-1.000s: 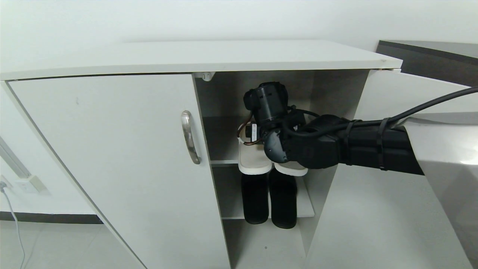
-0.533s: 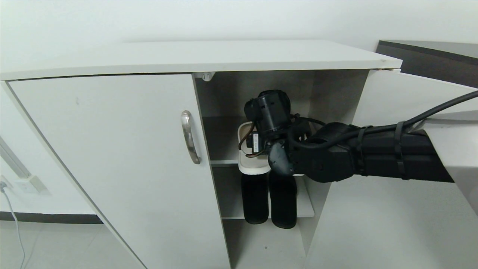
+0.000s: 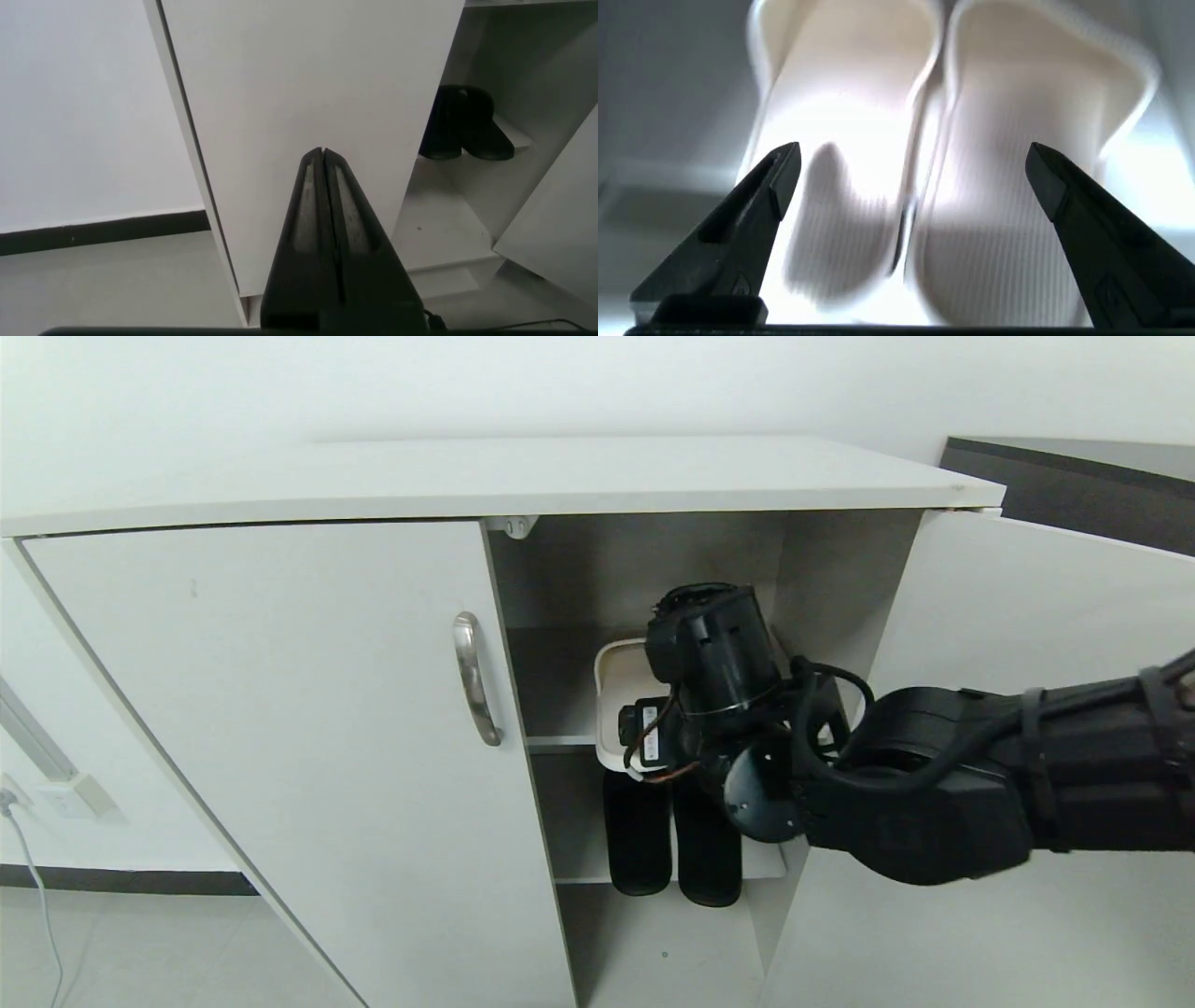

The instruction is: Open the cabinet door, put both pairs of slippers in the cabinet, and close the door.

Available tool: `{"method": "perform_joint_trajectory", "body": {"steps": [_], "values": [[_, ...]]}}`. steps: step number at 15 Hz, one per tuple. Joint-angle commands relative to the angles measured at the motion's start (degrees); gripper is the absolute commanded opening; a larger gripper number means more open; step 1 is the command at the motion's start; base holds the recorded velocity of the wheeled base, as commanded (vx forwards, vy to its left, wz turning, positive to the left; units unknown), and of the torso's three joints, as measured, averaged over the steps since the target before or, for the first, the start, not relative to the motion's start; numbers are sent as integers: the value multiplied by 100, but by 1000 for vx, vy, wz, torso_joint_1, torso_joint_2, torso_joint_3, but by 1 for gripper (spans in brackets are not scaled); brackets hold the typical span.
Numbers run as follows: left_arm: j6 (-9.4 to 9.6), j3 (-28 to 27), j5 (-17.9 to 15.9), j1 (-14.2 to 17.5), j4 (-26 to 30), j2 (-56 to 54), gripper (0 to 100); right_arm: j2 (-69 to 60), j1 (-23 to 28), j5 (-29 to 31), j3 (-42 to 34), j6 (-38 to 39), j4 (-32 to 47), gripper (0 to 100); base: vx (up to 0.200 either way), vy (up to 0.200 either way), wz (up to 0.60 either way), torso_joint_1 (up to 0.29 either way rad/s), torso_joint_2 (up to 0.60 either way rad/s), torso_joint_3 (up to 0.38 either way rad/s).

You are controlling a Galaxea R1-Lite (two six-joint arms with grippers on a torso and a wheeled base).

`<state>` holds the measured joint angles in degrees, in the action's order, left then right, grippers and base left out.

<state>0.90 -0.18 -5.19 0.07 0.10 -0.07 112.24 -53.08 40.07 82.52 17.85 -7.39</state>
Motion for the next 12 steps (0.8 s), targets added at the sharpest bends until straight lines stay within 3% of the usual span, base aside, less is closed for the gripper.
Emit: {"method": "perform_joint_trajectory", "body": {"steps": [1, 4, 6, 7, 12], "values": [[6, 1, 1, 1, -1, 7, 0, -739, -141, -368, -790, -9, -351, 100, 0, 0, 0, 0, 0, 0], [-2, 1, 1, 1, -1, 7, 0, -1266, -177, -1309, -2073, -255, -1485, 100, 0, 0, 0, 0, 0, 0], [6, 1, 1, 1, -1, 7, 0, -1257, -168, -1511, -2600, -370, -2311, 100, 0, 0, 0, 0, 0, 0], [6, 1, 1, 1, -1, 7, 0, -1231, -177, -1529, -2767, -458, -2540, 0, 0, 0, 0, 0, 0, 0], [15, 1, 1, 1, 8, 7, 0, -1240, -203, -1529, -2820, -475, -2645, 0, 0, 0, 0, 0, 0, 0]]}}
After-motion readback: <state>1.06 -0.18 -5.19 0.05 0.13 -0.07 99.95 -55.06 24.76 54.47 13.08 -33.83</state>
